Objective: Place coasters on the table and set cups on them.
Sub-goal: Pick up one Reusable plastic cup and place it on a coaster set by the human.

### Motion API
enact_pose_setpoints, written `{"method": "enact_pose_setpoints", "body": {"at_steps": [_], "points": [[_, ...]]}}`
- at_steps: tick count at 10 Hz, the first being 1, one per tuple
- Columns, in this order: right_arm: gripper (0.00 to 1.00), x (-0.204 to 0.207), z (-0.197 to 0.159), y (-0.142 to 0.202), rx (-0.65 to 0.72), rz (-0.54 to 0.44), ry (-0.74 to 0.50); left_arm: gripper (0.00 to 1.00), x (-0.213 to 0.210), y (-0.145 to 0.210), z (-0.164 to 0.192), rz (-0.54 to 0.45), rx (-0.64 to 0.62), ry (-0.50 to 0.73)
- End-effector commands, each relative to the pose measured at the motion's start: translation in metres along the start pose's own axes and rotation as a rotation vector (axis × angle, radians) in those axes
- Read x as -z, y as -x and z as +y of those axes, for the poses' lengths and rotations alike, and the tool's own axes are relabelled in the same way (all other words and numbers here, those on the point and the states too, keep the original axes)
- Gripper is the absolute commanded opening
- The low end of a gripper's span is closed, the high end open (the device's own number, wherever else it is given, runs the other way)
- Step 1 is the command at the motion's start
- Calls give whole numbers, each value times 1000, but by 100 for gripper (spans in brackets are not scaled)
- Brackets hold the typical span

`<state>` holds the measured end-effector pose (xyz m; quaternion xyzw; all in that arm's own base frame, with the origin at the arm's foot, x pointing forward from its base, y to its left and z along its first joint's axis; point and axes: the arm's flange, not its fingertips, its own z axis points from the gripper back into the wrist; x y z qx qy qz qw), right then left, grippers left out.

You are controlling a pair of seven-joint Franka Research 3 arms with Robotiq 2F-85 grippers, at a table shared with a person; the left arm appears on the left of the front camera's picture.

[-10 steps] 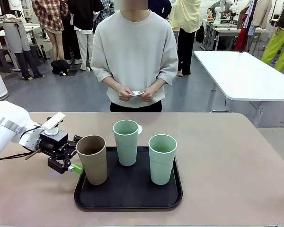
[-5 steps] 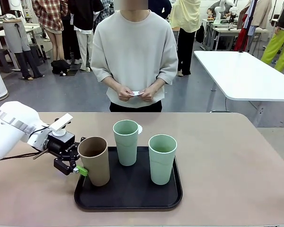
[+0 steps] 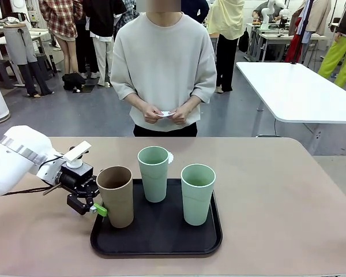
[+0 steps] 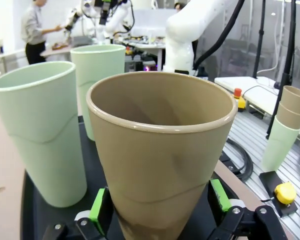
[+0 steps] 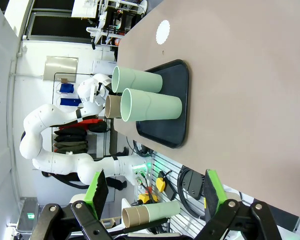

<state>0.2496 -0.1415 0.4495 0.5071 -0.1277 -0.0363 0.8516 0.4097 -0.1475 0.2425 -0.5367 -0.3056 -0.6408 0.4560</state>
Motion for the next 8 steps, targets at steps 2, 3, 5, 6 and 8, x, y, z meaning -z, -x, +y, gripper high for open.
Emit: {"method": "enact_pose_setpoints", "body": {"at_steps": [2, 3, 5, 6, 8], "points": [[100, 0, 0, -1, -4, -4, -16, 100, 7, 2, 4, -12, 3, 54], [100, 0, 0, -1, -4, -4, -16, 100, 11, 3, 4, -11, -3, 66], [100, 0, 0, -1, -4, -4, -16, 100, 19, 5, 3, -10, 7, 89], [100, 0, 0, -1, -4, -4, -16, 100, 22, 6, 4, -9, 14, 101], [100, 0, 0, -1, -4, -4, -16, 100, 28, 9, 6, -6, 26, 127]]}}
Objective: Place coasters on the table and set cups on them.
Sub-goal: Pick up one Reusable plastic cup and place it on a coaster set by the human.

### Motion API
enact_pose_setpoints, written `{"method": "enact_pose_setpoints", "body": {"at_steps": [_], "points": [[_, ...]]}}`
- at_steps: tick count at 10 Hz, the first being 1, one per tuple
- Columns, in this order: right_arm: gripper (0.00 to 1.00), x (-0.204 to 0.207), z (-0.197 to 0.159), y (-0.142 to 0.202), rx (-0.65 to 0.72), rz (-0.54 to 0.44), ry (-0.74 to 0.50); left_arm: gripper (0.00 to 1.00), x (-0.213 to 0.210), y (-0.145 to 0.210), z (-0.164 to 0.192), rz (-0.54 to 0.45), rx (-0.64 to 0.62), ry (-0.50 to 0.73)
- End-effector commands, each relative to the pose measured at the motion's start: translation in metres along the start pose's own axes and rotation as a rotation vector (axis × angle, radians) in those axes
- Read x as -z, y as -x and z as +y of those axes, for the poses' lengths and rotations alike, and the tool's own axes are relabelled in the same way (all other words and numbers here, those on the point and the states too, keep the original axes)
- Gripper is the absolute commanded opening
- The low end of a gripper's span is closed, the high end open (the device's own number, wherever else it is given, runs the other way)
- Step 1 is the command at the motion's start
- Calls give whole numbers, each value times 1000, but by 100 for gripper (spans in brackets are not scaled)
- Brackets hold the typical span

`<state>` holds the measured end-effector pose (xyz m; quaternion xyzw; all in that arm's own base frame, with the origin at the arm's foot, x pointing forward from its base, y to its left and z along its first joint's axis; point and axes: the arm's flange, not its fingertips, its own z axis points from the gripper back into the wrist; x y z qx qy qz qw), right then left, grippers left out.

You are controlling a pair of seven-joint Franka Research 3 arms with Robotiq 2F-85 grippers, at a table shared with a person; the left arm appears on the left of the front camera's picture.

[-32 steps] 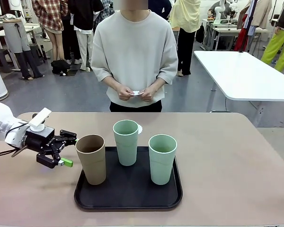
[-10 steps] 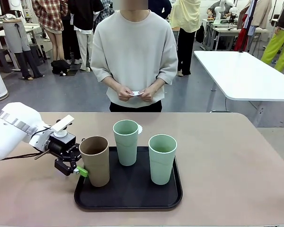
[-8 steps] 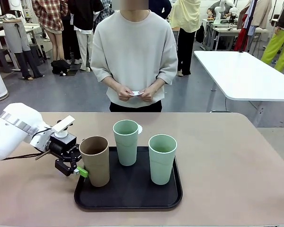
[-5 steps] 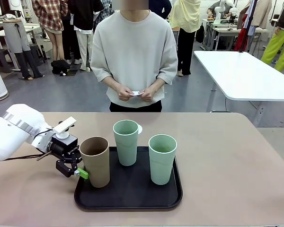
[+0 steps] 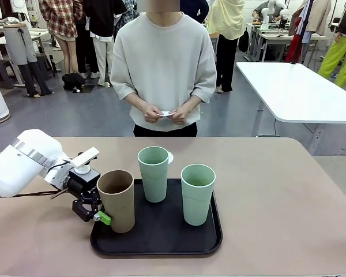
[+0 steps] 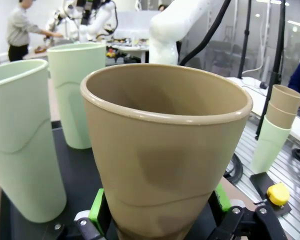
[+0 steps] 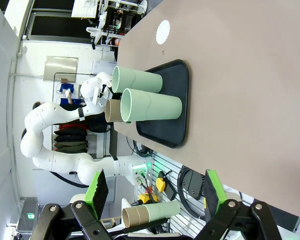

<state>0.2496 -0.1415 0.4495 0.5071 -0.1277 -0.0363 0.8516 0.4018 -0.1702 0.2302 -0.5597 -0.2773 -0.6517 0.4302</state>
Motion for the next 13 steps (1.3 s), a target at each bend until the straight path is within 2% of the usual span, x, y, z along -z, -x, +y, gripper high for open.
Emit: {"method": "enact_pose_setpoints", "body": {"at_steps": [1, 3, 4, 5, 6, 7, 9, 10, 11, 12, 13], "points": [[100, 0, 0, -1, -4, -4, -16, 100, 4, 4, 5, 2, 30, 45], [100, 0, 0, -1, -4, -4, -16, 100, 8, 5, 7, -7, 28, 54], [100, 0, 0, -1, -4, -4, -16, 95, 8, 6, 8, -10, 29, 60], [100, 0, 0, -1, -4, -4, -16, 44, 7, 6, 8, -23, 36, 69], [100, 0, 0, -1, -4, -4, -16, 38, 6, 6, 8, -23, 40, 68], [100, 0, 0, -1, -4, -4, -16, 0, 5, 4, 6, -26, 43, 67], [100, 0, 0, -1, -4, -4, -16, 0, 4, 2, 4, -27, 43, 65], [100, 0, 0, -1, -4, -4, -16, 27, 3, -1, 1, -20, 29, 63], [100, 0, 0, -1, -4, -4, -16, 27, 2, -11, -8, -11, -21, 54], [100, 0, 0, -1, -4, -4, -16, 27, -6, -33, -25, -24, -3, 51], [100, 0, 0, -1, -4, -4, -16, 27, -19, -67, -44, -41, 15, -14]]}}
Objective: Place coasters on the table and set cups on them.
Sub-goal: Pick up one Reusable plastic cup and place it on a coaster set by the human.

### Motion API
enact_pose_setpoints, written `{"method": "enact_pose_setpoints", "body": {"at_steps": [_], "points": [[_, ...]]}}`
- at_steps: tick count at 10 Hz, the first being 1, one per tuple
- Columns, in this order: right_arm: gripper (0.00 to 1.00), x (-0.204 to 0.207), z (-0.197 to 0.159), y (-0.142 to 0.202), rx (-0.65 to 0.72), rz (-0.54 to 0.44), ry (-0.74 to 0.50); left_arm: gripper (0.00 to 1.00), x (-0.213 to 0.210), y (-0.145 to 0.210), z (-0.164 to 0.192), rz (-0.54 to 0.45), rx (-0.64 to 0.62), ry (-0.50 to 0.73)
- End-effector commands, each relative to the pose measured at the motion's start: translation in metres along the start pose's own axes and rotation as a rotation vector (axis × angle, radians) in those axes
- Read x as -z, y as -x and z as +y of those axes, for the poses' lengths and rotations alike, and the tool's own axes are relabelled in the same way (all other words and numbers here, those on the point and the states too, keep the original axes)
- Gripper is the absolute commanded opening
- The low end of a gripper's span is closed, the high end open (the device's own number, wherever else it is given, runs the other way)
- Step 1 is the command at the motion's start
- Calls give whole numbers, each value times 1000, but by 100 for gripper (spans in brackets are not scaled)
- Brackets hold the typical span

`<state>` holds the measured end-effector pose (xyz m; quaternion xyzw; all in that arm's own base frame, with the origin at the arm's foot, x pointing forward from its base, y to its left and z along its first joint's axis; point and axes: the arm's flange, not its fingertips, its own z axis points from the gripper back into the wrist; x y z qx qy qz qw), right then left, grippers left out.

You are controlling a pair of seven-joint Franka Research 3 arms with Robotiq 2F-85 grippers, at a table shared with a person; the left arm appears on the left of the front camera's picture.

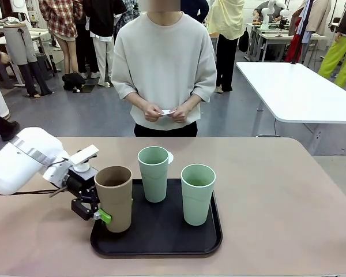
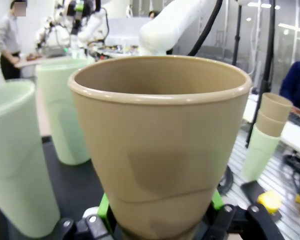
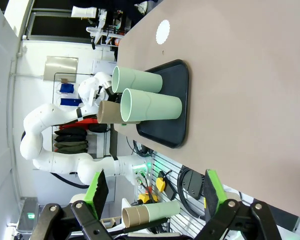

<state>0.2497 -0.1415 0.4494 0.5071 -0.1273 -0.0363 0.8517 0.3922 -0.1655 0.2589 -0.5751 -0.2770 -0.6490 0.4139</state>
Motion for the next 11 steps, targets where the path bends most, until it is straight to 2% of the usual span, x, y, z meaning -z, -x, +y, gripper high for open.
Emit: {"method": "enact_pose_setpoints", "body": {"at_steps": [1, 3, 5, 7, 8, 11], "points": [[100, 0, 0, -1, -5, -5, -17, 27, -23, -72, -34, -9, -53, -125], [100, 0, 0, -1, -5, -5, -17, 27, -39, -127, -28, -22, -90, -239], [100, 0, 0, -1, -5, -5, -17, 27, -35, -165, -19, 12, -125, -290], [100, 0, 0, -1, -5, -5, -17, 27, -39, -170, -27, 27, -77, -324], [100, 0, 0, -1, -5, -5, -17, 27, -46, -174, -25, 6, -98, -283], [100, 0, 0, -1, -5, -5, -17, 27, -46, -174, -25, 6, -98, -283]]}}
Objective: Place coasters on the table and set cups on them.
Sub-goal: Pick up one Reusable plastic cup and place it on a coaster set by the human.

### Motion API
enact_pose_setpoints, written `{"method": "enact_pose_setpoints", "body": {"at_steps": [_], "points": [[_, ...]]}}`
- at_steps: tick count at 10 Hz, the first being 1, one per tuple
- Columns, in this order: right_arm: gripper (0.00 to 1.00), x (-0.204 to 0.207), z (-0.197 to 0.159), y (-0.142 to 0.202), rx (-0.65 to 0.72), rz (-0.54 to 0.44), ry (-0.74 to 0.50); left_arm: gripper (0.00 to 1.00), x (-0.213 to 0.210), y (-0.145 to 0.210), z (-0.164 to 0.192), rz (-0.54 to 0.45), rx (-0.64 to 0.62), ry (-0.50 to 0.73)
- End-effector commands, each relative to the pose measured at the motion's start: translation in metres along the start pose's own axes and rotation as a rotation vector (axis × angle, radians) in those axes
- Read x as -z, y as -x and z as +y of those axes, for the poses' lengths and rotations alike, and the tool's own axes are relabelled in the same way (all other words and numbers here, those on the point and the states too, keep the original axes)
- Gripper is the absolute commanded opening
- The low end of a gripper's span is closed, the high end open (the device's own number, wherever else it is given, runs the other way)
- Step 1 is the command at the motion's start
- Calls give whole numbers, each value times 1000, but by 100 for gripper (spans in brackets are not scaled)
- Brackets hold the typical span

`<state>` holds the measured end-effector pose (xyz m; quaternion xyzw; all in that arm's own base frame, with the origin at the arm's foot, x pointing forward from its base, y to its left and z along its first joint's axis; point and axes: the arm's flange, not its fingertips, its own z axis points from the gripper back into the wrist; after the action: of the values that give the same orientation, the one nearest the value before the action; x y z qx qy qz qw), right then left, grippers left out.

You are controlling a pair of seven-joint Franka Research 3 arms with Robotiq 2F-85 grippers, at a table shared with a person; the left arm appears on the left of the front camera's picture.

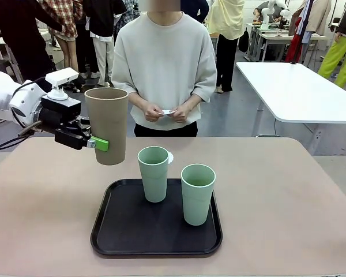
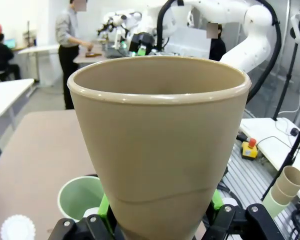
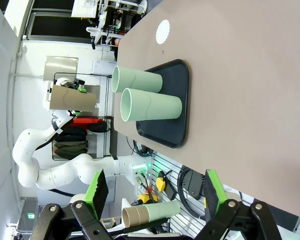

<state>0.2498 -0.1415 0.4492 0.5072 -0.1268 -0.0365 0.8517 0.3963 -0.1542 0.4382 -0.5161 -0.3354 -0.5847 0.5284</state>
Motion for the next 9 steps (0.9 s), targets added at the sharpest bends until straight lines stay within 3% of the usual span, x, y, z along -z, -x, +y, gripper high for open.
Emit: {"method": "enact_pose_setpoints", "body": {"at_steps": [1, 2, 4, 6, 9], "points": [[100, 0, 0, -1, -6, -6, -16, 27, -2, -1, -1, -12, 3, 11], [100, 0, 0, -1, -6, -6, -16, 83, 0, 0, 0, 0, 0, 0], [100, 0, 0, -1, -6, -6, -16, 83, -14, -17, 61, -102, -13, 46], [100, 0, 0, -1, -6, -6, -16, 83, -13, -32, 93, -137, -18, 50], [100, 0, 0, -1, -6, -6, -16, 83, 6, -25, 140, -56, 38, 37]]}}
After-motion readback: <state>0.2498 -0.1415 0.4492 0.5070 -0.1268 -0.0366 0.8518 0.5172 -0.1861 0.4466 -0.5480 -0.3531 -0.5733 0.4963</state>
